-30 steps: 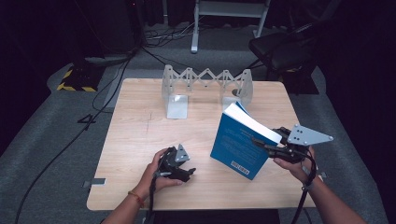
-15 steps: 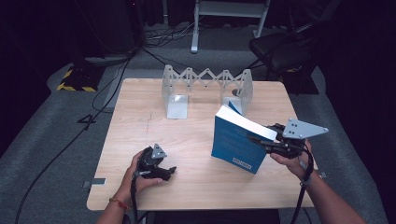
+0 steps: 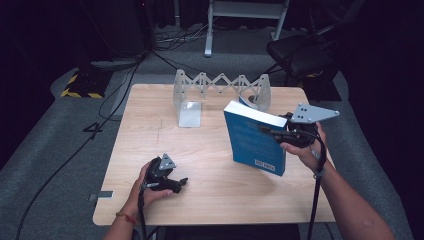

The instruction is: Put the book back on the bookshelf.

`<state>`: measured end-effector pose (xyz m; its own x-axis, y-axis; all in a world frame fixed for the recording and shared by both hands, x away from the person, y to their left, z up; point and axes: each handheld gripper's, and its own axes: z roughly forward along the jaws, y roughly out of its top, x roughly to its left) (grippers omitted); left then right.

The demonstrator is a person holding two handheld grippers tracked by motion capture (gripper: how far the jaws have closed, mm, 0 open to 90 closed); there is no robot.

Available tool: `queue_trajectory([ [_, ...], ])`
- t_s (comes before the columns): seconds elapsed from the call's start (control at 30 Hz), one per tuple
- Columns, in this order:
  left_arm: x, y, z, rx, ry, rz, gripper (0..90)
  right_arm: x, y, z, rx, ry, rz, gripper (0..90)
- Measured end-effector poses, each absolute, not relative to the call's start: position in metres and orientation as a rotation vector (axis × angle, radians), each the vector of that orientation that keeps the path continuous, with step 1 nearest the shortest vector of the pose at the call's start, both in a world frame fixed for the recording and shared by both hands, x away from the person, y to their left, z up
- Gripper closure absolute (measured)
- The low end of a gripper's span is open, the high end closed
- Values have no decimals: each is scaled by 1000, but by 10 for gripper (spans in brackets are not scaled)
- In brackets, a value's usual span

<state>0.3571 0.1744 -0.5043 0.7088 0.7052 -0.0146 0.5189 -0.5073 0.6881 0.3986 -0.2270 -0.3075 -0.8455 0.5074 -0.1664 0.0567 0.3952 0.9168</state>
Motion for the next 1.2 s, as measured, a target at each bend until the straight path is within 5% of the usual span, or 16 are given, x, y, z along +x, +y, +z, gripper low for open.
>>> queue_trajectory([
  [1.2, 358, 171, -504, 2227, 932, 344, 128, 504, -216, -276, 878, 1947, 1292, 615],
])
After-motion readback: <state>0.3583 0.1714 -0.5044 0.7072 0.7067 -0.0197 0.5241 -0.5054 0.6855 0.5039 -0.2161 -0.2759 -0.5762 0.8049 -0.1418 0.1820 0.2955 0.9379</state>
